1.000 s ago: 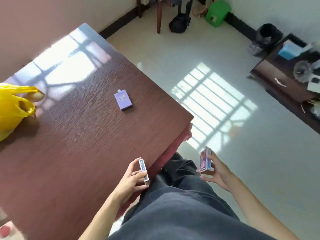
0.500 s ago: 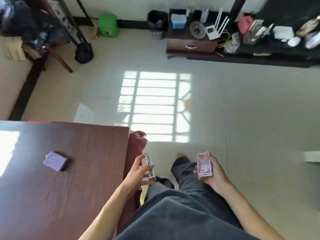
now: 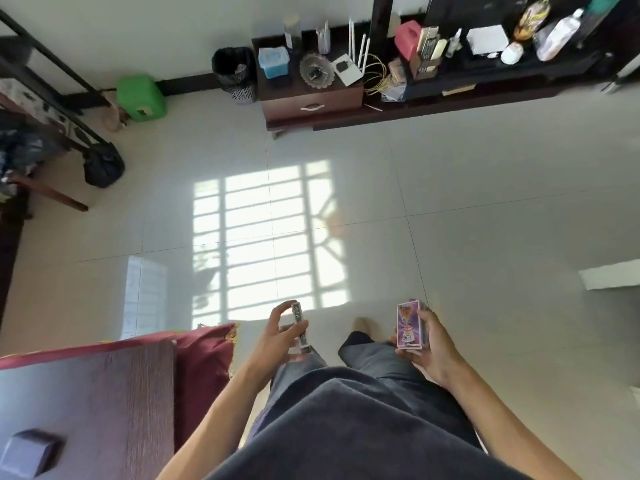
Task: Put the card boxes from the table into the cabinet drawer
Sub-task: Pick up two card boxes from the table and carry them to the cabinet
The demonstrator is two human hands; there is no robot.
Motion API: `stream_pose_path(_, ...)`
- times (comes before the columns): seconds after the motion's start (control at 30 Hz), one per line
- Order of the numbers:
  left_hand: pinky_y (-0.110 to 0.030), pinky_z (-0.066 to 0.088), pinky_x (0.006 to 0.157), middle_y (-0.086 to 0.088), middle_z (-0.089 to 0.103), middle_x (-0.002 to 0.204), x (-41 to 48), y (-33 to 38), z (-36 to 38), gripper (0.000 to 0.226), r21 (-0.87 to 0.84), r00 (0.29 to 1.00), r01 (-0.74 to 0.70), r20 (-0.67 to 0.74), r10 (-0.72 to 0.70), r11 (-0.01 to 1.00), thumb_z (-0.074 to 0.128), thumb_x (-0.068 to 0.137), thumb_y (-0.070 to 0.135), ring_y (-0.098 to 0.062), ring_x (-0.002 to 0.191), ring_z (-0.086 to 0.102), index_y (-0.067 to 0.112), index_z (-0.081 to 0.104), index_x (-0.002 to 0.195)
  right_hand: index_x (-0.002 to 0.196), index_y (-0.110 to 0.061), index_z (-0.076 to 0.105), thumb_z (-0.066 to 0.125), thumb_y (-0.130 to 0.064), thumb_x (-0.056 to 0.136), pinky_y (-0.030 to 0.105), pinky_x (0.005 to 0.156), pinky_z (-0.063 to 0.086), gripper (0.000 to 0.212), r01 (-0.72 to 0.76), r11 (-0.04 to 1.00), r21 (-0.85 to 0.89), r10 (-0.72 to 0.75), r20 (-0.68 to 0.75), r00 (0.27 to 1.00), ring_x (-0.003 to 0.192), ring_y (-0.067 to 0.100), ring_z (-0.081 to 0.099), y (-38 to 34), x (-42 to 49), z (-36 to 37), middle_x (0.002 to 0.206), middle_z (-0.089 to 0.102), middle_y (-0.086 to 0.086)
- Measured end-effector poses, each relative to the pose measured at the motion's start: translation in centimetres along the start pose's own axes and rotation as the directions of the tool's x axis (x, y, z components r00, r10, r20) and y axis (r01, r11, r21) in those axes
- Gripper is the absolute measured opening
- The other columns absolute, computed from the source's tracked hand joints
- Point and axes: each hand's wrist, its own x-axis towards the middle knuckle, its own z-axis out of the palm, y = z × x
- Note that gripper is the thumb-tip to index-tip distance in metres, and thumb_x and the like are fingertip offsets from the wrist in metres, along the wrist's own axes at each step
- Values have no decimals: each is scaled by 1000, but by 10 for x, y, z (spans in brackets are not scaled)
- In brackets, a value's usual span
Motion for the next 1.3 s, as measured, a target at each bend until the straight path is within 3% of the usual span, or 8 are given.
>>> stream_pose_path(0.1, -44, 63, 73, -23, 64, 110, 9, 26, 13, 43, -67, 999, -14, -30, 12, 998, 71, 88, 23, -43, 103, 68, 43, 54, 122, 125, -41, 60, 57, -49, 97, 39, 68, 62, 29, 29, 999, -18, -28, 39, 999, 92, 34, 77, -40, 12, 1, 125, 63, 12)
stream_pose_path(0.2, -44, 63, 76, -21, 67, 110, 23, 47, 16, 42, -87, 998, -6, -59, 0, 996, 71, 89, 25, -40, 101, 70, 45, 55, 121, 128, -46, 54, 63, -46, 96, 39, 72, 62, 33, 59, 996, -71, -55, 53, 997, 104, 40, 73, -75, 30, 11, 133, 54, 7)
stream_pose_path(0.37, -37, 62, 68, -11, 68, 108, 61, 84, 9, 38, -113, 996, 8, -91, -18, 994, 69, 90, 25, -29, 87, 75, 51, 57, 115, 136, -42, 50, 63, -47, 95, 38, 70, 62, 43, 86, 991, -103, -81, 55, 995, 107, 42, 71, -126, 69, 42, 135, 53, 10)
stream_pose_path(0.6, -39, 61, 68, -15, 63, 114, 140, 164, -12, 35, -115, 999, -11, -32, 8, 993, 69, 88, 24, -33, 90, 71, 50, 59, 111, 136, -43, 46, 56, -35, 102, 41, 77, 64, 36, 155, 969, -194, -150, 39, 988, 119, 40, 60, -205, 118, 83, 144, 44, 6)
stream_pose_path(0.77, -41, 62, 72, -17, 59, 119, 186, 239, -12, 40, -56, 999, -8, 50, 11, 998, 69, 88, 27, -37, 98, 69, 43, 54, 122, 144, -38, 45, 55, -33, 102, 41, 73, 62, 44, 184, 962, -203, -187, 3, 982, 107, 40, 69, -268, 144, 107, 141, 50, 12)
stream_pose_path(0.97, -51, 60, 83, -18, 62, 112, 243, 330, 2, 46, -58, 990, -68, 121, 75, 996, 73, 83, 34, -35, 91, 69, 42, 53, 124, 133, -40, 55, 57, -33, 100, 33, 59, 59, 33, 191, 971, -145, -196, -26, 980, 93, 36, 75, -337, 185, 131, 128, 61, 13)
stream_pose_path(1.13, -51, 60, 82, -19, 62, 112, 300, 391, 25, 52, -49, 995, -41, 91, 46, 998, 75, 81, 36, -35, 92, 68, 41, 51, 127, 133, -41, 56, 65, -36, 97, 36, 63, 61, 38, 195, 955, -225, -212, -52, 976, 92, 37, 76, -406, 232, 145, 119, 66, 11)
stream_pose_path(1.3, -48, 61, 77, -18, 66, 106, 341, 458, 43, 49, -52, 997, -51, 55, 54, 997, 74, 85, 28, -32, 89, 70, 38, 52, 127, 100, -67, 60, 70, -46, 91, 34, 67, 62, 24, 182, 934, -309, -202, -35, 979, 94, 32, 75, -489, 275, 162, 121, 66, 9)
